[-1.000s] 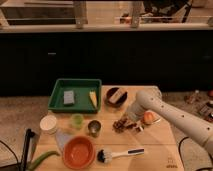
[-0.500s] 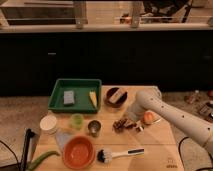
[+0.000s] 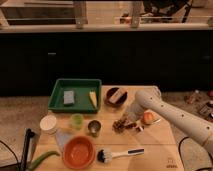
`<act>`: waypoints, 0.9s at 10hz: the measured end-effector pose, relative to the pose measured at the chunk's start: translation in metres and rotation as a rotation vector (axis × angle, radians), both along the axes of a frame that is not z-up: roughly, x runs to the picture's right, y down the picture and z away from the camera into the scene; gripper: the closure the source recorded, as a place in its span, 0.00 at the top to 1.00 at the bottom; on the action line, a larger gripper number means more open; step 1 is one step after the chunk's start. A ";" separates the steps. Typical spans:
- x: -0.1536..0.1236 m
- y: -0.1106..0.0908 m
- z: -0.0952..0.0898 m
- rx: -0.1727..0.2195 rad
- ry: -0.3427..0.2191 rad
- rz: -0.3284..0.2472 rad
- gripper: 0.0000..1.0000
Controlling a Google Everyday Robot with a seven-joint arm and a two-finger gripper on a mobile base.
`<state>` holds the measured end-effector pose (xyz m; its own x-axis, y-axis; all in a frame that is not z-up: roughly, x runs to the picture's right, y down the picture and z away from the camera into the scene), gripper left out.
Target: Place grapes in red bowl
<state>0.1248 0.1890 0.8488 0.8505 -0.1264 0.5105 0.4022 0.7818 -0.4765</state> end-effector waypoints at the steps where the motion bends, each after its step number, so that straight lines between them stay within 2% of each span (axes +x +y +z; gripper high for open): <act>1: 0.000 -0.001 0.000 -0.001 0.000 0.000 0.00; 4: 0.001 0.000 0.001 -0.007 0.003 -0.003 0.00; 5: 0.001 -0.001 0.001 -0.005 0.006 -0.002 0.05; 7: 0.000 -0.002 0.001 -0.004 0.010 -0.001 0.22; 8: 0.000 -0.002 0.001 -0.005 0.012 -0.002 0.36; 9: 0.000 -0.003 0.001 -0.004 0.013 -0.004 0.44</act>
